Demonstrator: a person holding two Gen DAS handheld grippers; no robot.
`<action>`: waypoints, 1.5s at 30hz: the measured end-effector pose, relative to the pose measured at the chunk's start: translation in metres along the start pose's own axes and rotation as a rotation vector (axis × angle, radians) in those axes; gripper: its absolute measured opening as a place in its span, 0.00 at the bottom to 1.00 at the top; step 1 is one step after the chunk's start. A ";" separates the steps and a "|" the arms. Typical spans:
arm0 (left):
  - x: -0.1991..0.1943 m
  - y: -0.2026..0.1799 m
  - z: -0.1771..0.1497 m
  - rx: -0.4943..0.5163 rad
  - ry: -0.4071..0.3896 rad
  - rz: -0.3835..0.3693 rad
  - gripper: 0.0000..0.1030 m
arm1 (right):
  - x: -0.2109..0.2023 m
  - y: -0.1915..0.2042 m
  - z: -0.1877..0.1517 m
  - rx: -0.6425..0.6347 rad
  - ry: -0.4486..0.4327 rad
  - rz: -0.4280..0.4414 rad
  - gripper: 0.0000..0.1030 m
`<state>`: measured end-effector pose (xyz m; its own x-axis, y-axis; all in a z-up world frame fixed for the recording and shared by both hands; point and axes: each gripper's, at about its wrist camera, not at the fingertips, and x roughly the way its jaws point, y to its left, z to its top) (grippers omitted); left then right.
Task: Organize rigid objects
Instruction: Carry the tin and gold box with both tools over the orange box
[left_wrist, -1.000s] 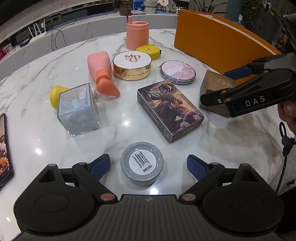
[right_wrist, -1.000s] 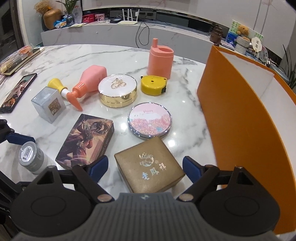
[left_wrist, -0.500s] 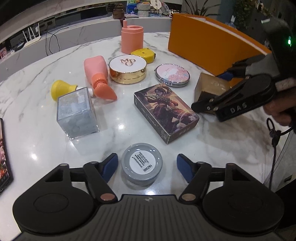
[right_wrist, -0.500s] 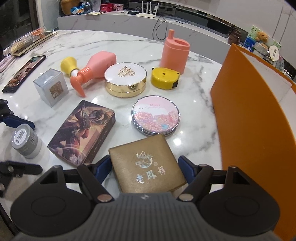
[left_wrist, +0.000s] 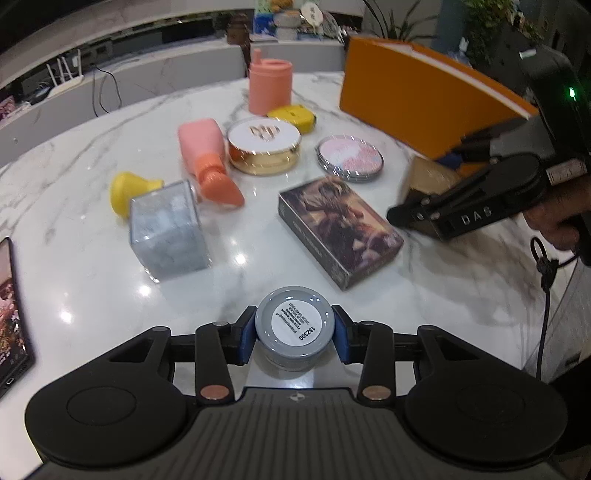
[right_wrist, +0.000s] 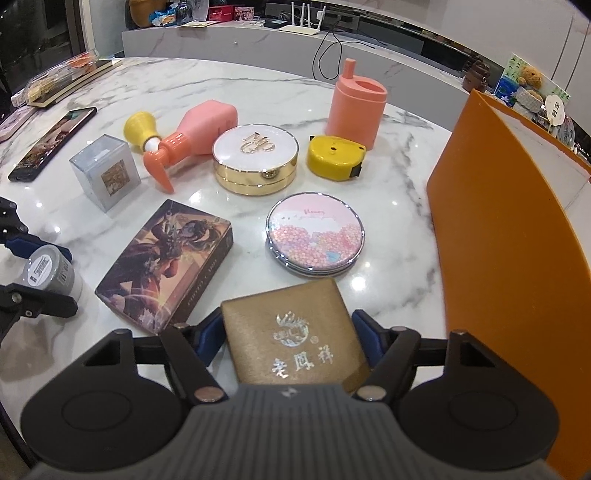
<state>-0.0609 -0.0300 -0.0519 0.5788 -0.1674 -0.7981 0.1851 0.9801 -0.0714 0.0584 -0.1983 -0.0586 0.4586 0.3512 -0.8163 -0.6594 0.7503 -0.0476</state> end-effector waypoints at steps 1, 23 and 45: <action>-0.001 0.001 0.001 -0.002 -0.006 0.002 0.46 | 0.000 -0.001 0.000 0.007 0.004 -0.001 0.65; -0.021 -0.012 0.028 -0.032 -0.078 -0.027 0.46 | -0.049 -0.021 0.020 0.148 -0.034 0.011 0.57; -0.081 -0.125 0.152 0.187 -0.247 -0.002 0.46 | -0.242 -0.110 0.038 0.216 -0.323 -0.060 0.57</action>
<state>-0.0105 -0.1554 0.1122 0.7497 -0.2123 -0.6268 0.3157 0.9472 0.0567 0.0426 -0.3443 0.1661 0.6788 0.4359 -0.5909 -0.5013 0.8631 0.0609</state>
